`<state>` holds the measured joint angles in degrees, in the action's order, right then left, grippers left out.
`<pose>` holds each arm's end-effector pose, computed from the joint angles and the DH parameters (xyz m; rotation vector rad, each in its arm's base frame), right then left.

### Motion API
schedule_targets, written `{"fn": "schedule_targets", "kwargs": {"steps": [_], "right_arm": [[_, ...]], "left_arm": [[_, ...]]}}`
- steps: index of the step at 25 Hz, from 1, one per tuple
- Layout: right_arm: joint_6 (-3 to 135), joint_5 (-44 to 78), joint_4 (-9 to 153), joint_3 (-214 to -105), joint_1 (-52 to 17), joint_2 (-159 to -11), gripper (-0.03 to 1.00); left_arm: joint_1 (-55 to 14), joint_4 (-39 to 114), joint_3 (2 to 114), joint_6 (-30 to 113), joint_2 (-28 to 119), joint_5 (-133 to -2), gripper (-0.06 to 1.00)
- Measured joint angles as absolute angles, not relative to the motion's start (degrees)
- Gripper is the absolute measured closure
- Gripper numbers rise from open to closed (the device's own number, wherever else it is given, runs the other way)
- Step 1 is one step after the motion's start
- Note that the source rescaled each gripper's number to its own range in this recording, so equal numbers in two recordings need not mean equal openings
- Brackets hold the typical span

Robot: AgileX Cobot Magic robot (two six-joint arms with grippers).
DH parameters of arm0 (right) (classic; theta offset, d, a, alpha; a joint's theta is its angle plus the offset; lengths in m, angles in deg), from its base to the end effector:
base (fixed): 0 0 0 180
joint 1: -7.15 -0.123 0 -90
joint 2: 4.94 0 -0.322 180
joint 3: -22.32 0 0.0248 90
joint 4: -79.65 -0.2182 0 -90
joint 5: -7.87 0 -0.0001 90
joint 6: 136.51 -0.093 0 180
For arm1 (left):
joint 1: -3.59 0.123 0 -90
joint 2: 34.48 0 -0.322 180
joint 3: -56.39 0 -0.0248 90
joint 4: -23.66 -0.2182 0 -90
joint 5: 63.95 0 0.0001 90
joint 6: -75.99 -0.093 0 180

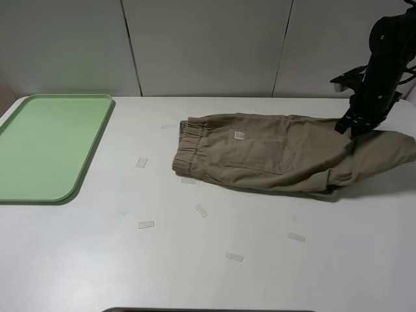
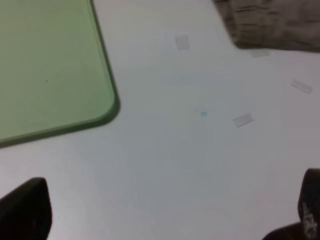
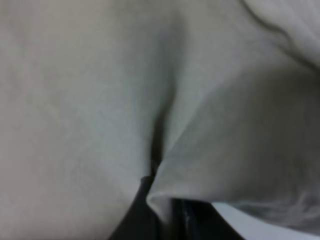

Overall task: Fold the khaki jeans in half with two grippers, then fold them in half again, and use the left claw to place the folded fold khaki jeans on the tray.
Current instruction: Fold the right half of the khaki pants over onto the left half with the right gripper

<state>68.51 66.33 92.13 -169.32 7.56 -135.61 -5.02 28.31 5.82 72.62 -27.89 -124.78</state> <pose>0.4174 -0.0201 0.1918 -0.8333 3.0127 -0.3026 -0.0683 0.0037 0.2556 0.2181 2.0486 -0.1540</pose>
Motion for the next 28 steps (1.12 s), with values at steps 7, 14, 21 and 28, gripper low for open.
{"fn": "schedule_targets", "kwargs": {"steps": [7,14,21,28], "right_arm": [[57.0,67.2,98.2,-169.2,3.3,-135.2,0.92],[47.3,67.1,98.5,-171.2,-5.4,-133.6,0.92],[40.5,65.2,96.3,-175.0,-12.1,-133.6,0.92],[33.9,60.4,89.0,-175.2,-16.8,-133.5,0.92]], "left_arm": [[-5.0,27.4,5.8,72.6,-27.9,-124.8,-0.05],[-5.0,26.0,5.8,72.6,-27.9,-124.8,-0.05],[-5.0,24.5,5.8,72.6,-27.9,-124.8,-0.05],[-5.0,22.6,5.8,72.6,-27.9,-124.8,-0.05]]}}
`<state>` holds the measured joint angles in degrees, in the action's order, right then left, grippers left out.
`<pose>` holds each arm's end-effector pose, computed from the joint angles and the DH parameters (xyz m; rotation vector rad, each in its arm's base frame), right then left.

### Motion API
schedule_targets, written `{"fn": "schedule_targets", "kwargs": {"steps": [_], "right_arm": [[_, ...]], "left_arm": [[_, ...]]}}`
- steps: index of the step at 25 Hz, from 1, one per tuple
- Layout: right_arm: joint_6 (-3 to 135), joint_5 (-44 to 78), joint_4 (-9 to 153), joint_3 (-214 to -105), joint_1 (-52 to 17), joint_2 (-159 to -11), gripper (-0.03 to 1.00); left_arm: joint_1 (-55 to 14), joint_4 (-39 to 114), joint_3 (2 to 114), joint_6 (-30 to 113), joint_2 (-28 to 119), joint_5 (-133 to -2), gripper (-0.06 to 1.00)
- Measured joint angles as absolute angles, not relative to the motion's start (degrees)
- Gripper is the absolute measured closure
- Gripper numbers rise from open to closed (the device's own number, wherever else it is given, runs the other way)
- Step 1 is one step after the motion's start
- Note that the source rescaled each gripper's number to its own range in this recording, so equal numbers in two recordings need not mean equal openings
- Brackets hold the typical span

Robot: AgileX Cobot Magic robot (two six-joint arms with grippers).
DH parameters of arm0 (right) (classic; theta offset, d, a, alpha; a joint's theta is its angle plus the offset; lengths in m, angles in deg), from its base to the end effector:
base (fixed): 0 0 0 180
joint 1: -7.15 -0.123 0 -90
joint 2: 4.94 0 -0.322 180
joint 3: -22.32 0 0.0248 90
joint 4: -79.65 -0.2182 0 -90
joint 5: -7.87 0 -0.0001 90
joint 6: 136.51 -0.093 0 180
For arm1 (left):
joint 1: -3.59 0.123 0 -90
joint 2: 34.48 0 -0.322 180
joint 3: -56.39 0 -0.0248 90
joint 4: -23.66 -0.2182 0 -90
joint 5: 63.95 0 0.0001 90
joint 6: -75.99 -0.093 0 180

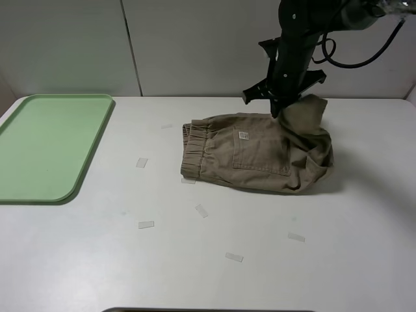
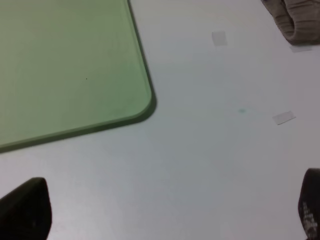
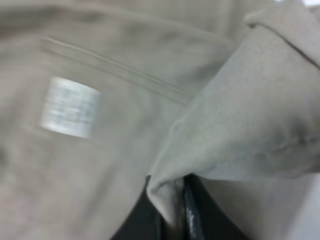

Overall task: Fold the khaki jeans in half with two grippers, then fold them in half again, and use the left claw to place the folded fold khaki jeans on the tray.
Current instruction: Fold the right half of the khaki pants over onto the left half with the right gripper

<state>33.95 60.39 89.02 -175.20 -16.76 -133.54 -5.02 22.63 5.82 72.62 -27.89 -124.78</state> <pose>0.4070 0.1673 0.2310 -0.4666 2.7871 -0.0782 -0.0669 0.0116 0.2554 0.2142 2.0482 -0.0350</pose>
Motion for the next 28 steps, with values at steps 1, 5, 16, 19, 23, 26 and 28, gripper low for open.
{"fn": "schedule_targets", "kwargs": {"steps": [1,5,16,19,23,26,28], "right_arm": [[33.5,59.7,88.5,-175.2,-17.5,-133.5,0.92],[32.8,57.2,85.8,-175.2,-19.8,-133.5,0.92],[32.7,51.9,80.0,-175.2,-23.4,-135.0,0.92],[32.7,51.8,79.6,-175.2,-23.4,-135.2,0.9],[34.5,51.9,78.6,-175.2,-23.4,-135.2,0.68],[37.0,52.0,75.1,-175.2,-23.6,-135.2,0.34],[37.7,52.0,72.8,-175.2,-24.1,-135.2,0.14]], "left_arm": [[-5.0,22.6,5.8,72.6,-27.9,-124.8,-0.05],[-5.0,22.6,5.8,72.6,-27.9,-124.8,-0.05],[-5.0,22.6,5.8,72.6,-27.9,-124.8,-0.05],[-5.0,21.9,5.8,72.4,-27.9,-124.8,-0.05],[-5.0,20.4,5.8,72.0,-27.9,-124.8,-0.05],[-5.0,19.2,5.8,72.0,-27.9,-124.8,-0.05],[-5.0,18.8,5.8,71.9,-27.9,-124.8,-0.05]]}}
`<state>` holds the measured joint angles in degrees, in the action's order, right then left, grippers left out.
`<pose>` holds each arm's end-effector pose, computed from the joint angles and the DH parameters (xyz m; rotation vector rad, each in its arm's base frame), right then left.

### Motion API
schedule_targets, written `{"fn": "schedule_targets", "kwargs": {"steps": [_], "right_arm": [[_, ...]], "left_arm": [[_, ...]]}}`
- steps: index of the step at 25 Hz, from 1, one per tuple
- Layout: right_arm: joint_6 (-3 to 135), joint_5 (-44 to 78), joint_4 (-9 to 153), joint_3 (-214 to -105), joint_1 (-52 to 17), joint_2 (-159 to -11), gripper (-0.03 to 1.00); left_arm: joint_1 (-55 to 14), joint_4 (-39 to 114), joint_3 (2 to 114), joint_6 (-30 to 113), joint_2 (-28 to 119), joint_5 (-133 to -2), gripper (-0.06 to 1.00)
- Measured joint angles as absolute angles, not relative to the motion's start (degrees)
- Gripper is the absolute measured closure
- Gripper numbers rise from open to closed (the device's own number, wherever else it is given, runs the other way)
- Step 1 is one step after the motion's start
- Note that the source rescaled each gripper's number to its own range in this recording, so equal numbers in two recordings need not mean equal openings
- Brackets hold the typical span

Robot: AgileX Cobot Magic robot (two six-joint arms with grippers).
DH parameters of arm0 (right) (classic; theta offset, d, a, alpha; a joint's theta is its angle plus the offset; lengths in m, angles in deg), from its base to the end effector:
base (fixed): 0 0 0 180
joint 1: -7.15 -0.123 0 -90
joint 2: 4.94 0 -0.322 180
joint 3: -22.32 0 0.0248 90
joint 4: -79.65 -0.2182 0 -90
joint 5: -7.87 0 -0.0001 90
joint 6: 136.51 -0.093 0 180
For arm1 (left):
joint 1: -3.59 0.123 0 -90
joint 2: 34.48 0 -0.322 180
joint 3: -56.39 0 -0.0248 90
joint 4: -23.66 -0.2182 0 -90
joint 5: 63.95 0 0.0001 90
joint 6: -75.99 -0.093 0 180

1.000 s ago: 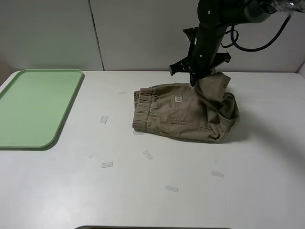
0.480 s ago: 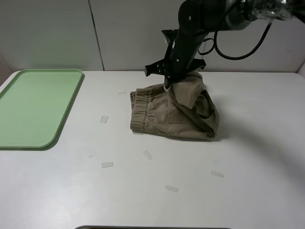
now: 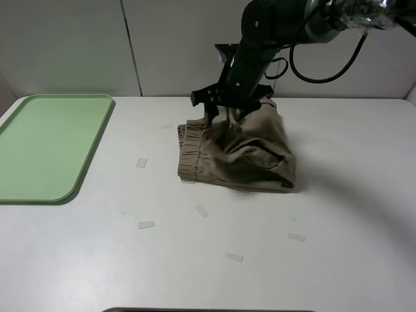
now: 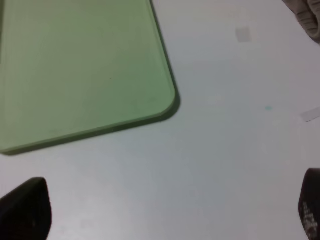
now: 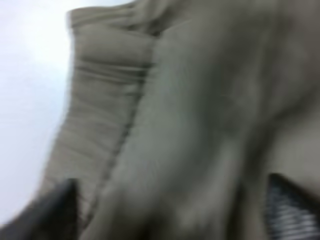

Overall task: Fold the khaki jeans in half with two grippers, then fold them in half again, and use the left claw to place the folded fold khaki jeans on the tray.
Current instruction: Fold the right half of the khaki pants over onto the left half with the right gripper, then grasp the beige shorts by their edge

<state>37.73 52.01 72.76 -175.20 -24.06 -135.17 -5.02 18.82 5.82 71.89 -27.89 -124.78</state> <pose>0.3855 0.2427 0.2224 -0.5170 2.7251 0.3135 -0.0663 0.0170 0.2556 0.2244 2.0445 0.0526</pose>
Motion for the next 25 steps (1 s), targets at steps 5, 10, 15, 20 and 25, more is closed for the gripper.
{"fn": "schedule_targets", "kwargs": {"steps": [5,10,15,20,25], "right_arm": [[38.2,51.8,67.6,-175.2,-25.3,-135.2,-0.01],[38.5,51.5,67.6,-175.2,-25.5,-135.2,-0.02],[38.6,51.4,67.6,-175.2,-25.5,-135.2,-0.02],[38.6,51.3,67.0,-175.2,-25.5,-135.2,-0.02],[39.7,52.2,71.7,-175.3,-25.5,-134.6,-0.02]], "left_arm": [[-5.0,18.6,5.8,71.9,-27.9,-124.8,-0.05],[-5.0,18.6,5.8,71.9,-27.9,-124.8,-0.05],[-5.0,18.6,5.8,71.9,-27.9,-124.8,-0.05],[-5.0,18.6,5.8,71.9,-27.9,-124.8,-0.05],[-5.0,18.6,5.8,71.9,-27.9,-124.8,-0.05]]}}
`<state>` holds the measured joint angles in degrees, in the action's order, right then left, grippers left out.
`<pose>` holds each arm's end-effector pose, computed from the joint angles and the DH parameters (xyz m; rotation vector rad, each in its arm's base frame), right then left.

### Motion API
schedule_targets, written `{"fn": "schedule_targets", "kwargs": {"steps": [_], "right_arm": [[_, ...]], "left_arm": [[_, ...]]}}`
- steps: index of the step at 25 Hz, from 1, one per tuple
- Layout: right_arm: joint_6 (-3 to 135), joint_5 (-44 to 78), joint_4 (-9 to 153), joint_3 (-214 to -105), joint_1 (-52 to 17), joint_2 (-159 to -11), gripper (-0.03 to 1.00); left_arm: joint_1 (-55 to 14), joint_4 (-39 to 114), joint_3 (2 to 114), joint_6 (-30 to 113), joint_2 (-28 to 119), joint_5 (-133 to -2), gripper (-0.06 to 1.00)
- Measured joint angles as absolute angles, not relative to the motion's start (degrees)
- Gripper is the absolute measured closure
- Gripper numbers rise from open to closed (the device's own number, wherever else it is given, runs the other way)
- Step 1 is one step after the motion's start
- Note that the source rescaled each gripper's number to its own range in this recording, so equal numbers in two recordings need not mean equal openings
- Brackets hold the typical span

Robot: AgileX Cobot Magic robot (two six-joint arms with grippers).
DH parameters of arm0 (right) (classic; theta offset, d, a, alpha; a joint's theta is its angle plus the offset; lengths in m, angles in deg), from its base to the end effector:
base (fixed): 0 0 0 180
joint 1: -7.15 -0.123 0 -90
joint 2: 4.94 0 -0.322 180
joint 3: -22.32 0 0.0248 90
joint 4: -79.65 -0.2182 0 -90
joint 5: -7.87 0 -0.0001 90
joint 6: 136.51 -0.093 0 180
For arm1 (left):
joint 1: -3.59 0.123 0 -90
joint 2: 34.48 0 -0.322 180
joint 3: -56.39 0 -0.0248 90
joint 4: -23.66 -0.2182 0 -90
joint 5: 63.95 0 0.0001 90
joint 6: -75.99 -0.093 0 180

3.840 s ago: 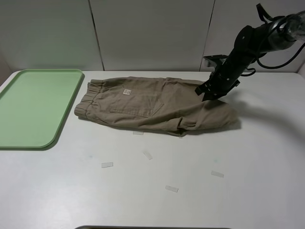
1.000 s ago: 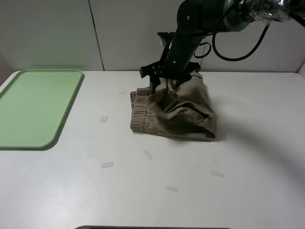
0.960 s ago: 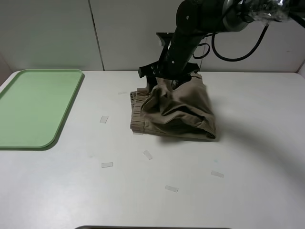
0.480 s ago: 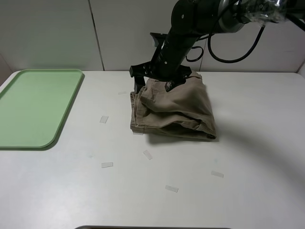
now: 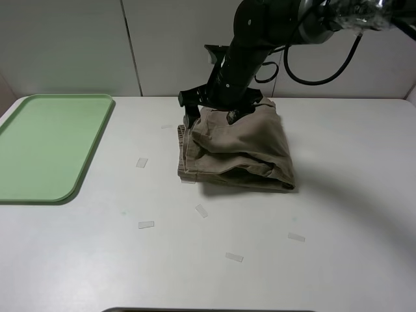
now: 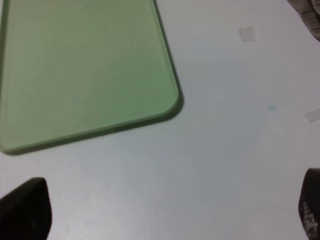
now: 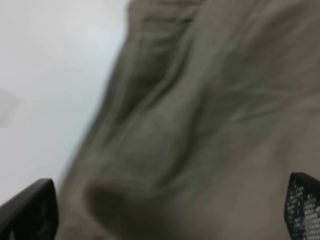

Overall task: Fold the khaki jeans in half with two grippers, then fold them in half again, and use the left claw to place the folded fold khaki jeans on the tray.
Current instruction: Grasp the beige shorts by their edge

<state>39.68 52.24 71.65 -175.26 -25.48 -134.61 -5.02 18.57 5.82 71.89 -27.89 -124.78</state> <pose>0.3778 0.2526 0.2271 -0.5819 2.7073 0.3361 -0.0662 0.0173 0.2557 0.2242 2.0443 0.0579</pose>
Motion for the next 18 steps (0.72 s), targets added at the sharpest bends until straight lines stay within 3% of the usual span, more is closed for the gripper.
{"fn": "schedule_targets", "kwargs": {"steps": [8,18], "right_arm": [[40.4,54.2,89.0,-175.9,-22.8,-127.8,-0.02],[38.1,69.0,96.5,-175.9,-10.1,-119.9,-0.03]], "left_arm": [[-5.0,18.6,5.8,71.9,-27.9,-124.7,-0.05],[-5.0,18.6,5.8,71.9,-27.9,-124.7,-0.05]]}}
